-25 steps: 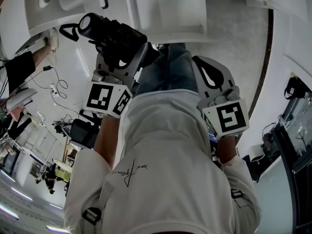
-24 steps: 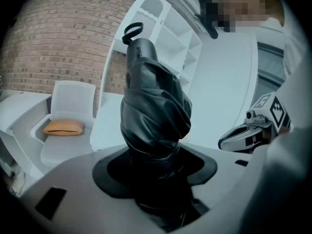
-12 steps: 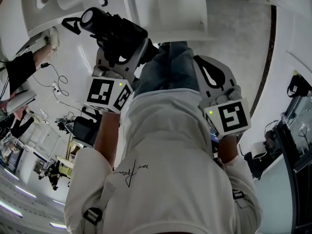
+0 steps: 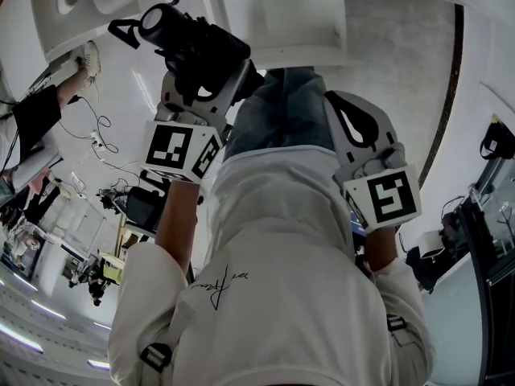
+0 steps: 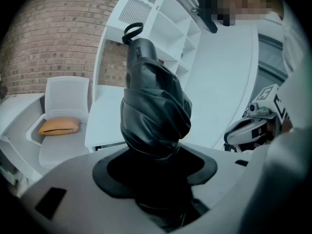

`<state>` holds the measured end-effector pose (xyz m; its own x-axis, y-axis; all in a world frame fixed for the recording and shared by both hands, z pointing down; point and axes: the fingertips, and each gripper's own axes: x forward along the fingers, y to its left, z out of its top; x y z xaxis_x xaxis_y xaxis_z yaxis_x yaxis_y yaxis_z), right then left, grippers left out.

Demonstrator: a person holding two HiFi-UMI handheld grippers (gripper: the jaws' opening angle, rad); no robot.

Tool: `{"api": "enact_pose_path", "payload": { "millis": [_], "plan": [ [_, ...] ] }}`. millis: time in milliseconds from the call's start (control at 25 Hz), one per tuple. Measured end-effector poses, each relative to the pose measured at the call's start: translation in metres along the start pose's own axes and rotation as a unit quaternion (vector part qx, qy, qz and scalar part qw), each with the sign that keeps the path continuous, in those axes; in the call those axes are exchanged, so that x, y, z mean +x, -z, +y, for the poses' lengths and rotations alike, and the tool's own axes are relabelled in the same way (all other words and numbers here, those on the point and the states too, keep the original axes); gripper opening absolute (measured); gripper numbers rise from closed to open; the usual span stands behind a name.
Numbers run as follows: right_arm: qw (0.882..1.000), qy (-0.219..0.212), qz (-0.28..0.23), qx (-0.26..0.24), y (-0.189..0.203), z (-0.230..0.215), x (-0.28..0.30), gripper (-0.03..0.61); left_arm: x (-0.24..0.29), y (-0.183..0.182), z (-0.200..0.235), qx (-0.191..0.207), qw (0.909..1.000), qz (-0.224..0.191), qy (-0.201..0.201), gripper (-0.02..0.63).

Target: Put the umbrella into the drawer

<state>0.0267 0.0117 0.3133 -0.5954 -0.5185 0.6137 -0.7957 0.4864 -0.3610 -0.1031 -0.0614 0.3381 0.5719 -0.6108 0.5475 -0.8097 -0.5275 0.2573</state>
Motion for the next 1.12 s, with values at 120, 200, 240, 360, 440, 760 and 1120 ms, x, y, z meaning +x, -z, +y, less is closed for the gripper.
{"api": "enact_pose_path", "payload": {
  "millis": [120,200,240,360,440,760,1120],
  "plan": [
    [1.0,-0.004,0.001,0.004,0.003,-0.002,0.001,0.026,0.005,0.002,0.001,0.003,1.0,0.005,0.001,0.256],
    [1.0,-0.004,0.003,0.008,0.005,-0.005,0.001,0.026,0.008,0.003,0.0,0.005,0.9999,0.009,0.002,0.256],
    [1.0,-0.005,0.004,0.01,0.006,-0.005,0.001,0.026,0.009,0.003,0.0,0.006,0.9999,0.01,0.003,0.256],
    [1.0,-0.006,0.006,0.012,0.007,-0.008,0.003,0.026,0.012,0.002,0.0,0.008,0.9999,0.015,0.004,0.256],
    [1.0,-0.006,0.006,0.013,0.007,-0.009,0.002,0.026,0.014,0.001,-0.001,0.01,0.9998,0.019,0.004,0.256],
    [1.0,-0.013,0.012,0.017,0.012,-0.014,0.006,0.026,0.022,0.006,0.005,0.008,0.9995,0.031,0.004,0.255],
    [0.999,-0.018,0.014,0.022,0.014,-0.02,0.009,0.026,0.03,0.009,0.009,0.018,0.999,0.042,-0.001,0.256]
  ]
}}
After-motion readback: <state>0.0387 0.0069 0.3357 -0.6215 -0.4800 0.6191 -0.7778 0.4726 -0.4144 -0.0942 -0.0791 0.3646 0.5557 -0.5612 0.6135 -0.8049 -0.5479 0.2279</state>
